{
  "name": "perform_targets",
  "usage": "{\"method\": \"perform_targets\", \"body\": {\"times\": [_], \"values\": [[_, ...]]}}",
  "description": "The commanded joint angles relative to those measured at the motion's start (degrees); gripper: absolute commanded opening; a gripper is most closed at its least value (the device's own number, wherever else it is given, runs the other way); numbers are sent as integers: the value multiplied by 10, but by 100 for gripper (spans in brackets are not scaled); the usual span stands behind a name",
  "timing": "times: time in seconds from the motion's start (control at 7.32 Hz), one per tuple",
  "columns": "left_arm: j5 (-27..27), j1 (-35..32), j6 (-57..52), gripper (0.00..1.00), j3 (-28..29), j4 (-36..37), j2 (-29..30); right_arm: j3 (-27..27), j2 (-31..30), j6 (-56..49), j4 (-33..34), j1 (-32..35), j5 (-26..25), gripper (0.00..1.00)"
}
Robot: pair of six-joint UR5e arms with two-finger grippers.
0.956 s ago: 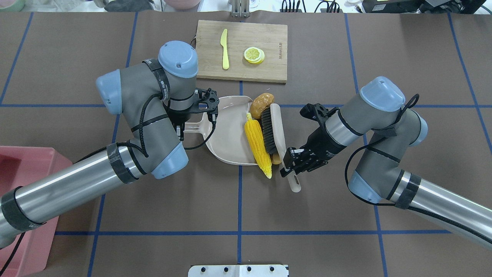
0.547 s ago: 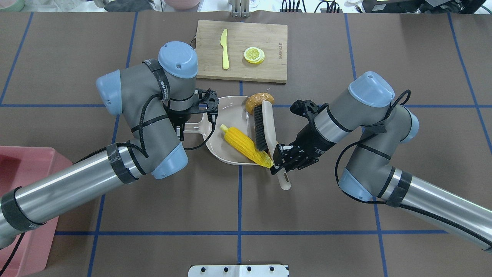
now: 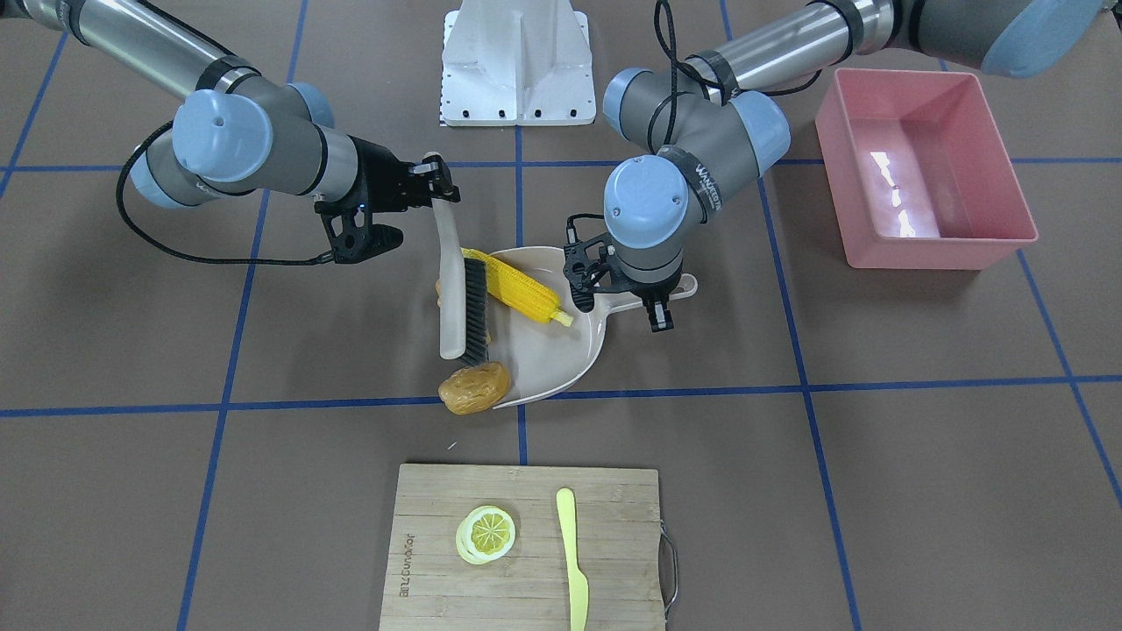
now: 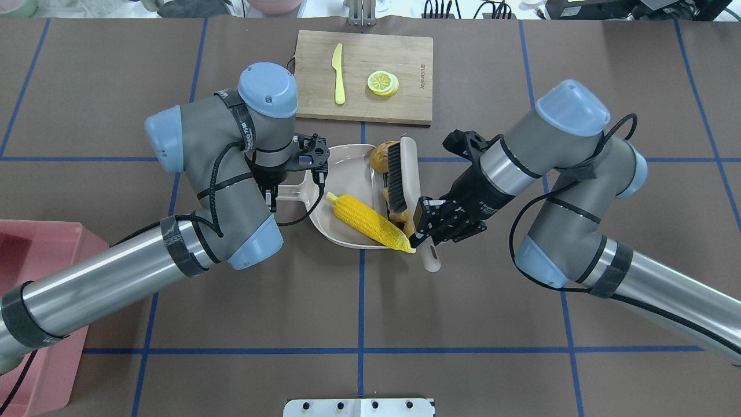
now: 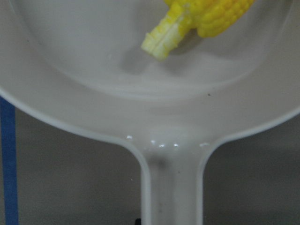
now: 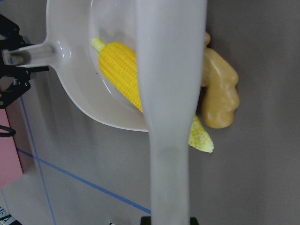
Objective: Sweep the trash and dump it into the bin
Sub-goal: 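Lift the brush back away from the dustpan with the right gripper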
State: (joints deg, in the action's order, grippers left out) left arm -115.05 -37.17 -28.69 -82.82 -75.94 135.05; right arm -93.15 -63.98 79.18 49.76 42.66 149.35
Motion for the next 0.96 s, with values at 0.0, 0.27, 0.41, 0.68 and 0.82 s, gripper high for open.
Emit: {"method": "perform_targets", "body": {"times": [0.0,0.27,0.41,0.68,0.82], "values": [[1,0,-1,0,1,0,0,7,-30,-85,12,45,27,0],[1,0,0,0,4,0,0,69,-19,-227,12,77,27,0],[1,0,0,0,5,0,0,95,-12,-292,13,85,31,0],[1,0,0,0,5,0,0,110,-11,-334,13,46,35,0],[1,0,0,0,7,-1,0,110,-8,-334,14,20,27,0]]}}
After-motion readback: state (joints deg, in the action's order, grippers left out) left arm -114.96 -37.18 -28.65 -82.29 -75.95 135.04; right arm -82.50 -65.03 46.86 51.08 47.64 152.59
